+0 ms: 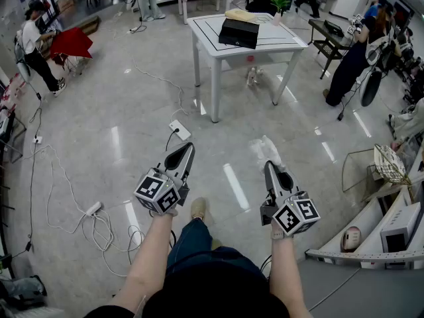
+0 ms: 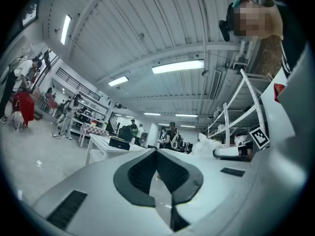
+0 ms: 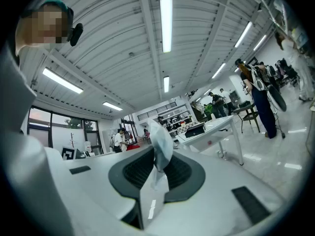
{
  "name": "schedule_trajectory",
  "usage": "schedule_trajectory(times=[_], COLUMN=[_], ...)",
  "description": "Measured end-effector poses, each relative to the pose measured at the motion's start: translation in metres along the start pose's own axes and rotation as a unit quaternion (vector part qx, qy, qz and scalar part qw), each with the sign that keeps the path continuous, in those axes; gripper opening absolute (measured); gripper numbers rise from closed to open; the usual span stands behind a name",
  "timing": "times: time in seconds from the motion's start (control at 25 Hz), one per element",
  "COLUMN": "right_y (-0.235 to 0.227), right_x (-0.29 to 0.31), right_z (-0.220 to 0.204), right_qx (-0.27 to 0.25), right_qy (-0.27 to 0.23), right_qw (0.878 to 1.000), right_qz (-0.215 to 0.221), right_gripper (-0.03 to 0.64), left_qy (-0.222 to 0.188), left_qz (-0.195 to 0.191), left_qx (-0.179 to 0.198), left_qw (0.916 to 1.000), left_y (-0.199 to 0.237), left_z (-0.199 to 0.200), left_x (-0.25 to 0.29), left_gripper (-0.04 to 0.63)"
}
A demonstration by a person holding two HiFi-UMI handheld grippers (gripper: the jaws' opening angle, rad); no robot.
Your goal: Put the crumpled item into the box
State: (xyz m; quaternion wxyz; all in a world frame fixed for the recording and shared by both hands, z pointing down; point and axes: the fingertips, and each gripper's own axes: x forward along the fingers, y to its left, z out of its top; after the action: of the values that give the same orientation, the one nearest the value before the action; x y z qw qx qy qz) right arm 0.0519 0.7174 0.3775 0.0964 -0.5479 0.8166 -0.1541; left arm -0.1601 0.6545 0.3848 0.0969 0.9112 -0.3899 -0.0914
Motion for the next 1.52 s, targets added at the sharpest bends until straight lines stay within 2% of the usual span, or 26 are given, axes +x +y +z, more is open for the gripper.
schedule_trajectory(times=[0.68,1.24,1.52], right_y=[-0.056,-0.083,-0.089], right_x=[0.106,0.208,0.251], right_z=[0.006,0.023,0.019], right_qx=[0.012,0.005,0.012], right_qy=[0.013,0.013,0.003], right_qw=[1.0,0.999,0.998], right_qz=[-0.02,-0.049,-0.06], right_gripper=[0.054,0.054,0.054], left_qy=[0.022,0.031,0.036], left_qz=[-0.005,-0.036,-0.051], left_qx=[-0.011,-0.014,-0.007], left_qw=[0.9997,0.9988,0.998], left_y=[0.083,0.161,0.201], left_z=[-0.002,0.015,0.02], left_x=[0.095,0.18,0.204], left_gripper=[0.001,0.002,0.0])
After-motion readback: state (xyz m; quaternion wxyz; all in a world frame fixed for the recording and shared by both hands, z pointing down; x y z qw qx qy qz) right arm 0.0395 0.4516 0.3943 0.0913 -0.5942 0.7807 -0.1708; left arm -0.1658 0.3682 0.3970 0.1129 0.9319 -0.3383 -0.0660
